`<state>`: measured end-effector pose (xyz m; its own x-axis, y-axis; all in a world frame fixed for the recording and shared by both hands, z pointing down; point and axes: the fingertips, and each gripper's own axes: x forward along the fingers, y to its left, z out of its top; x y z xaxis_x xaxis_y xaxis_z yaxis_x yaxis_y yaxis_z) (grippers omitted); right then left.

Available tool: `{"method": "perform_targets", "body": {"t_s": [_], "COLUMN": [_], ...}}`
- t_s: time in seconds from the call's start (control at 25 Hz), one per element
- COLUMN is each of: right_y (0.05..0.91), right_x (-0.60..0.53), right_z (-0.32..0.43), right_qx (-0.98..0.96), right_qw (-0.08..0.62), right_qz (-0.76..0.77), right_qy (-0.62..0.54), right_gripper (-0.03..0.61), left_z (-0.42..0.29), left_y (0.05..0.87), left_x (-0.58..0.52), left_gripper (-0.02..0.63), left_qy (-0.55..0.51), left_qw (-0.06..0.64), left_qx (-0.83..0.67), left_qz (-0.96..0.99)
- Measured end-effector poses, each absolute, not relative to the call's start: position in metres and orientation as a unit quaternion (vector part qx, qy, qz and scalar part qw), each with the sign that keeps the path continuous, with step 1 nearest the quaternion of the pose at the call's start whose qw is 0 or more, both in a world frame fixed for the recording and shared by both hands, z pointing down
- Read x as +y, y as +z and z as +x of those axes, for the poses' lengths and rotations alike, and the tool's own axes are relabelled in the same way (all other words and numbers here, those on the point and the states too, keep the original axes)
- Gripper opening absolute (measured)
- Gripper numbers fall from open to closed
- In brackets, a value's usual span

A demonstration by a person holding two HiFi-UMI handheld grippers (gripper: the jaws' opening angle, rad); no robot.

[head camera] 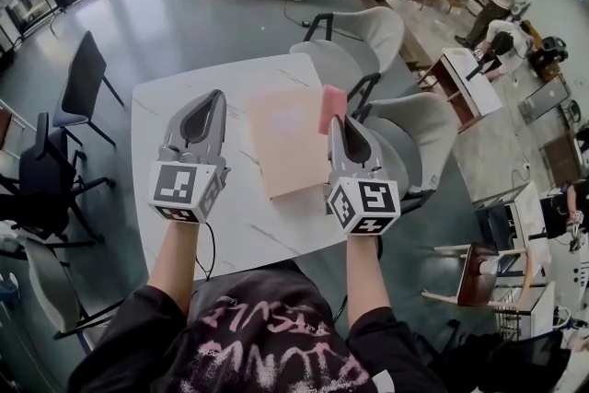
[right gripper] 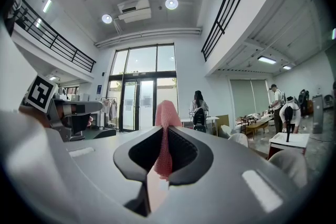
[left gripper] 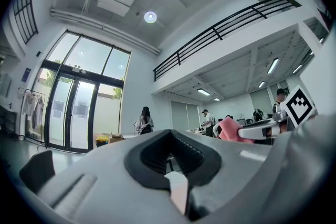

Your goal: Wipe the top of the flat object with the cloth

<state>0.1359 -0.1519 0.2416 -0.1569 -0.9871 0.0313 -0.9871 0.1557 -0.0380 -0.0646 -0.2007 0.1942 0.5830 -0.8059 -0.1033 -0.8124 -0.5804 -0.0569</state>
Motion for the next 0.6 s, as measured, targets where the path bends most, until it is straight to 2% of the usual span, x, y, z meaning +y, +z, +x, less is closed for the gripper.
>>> {"method": "perform_targets", "body": {"t_s": [0.6], "right_y": [0.2453], "right_x": [-0.1521], "right_z": [0.1286], "right_qx": [0.761], "right_qw": [-0.006], "right_qz": [-0.648], "right_qy": [-0.027], "right_gripper": [0.046], "left_z": [-0.0707], "left_y": [0.1989], "left_x": [-0.2011], "left_gripper": [0.002], "left_qy": [0.029], "left_qw": [0.047], "left_qx": [0.457], "left_qz": [-0.888]}}
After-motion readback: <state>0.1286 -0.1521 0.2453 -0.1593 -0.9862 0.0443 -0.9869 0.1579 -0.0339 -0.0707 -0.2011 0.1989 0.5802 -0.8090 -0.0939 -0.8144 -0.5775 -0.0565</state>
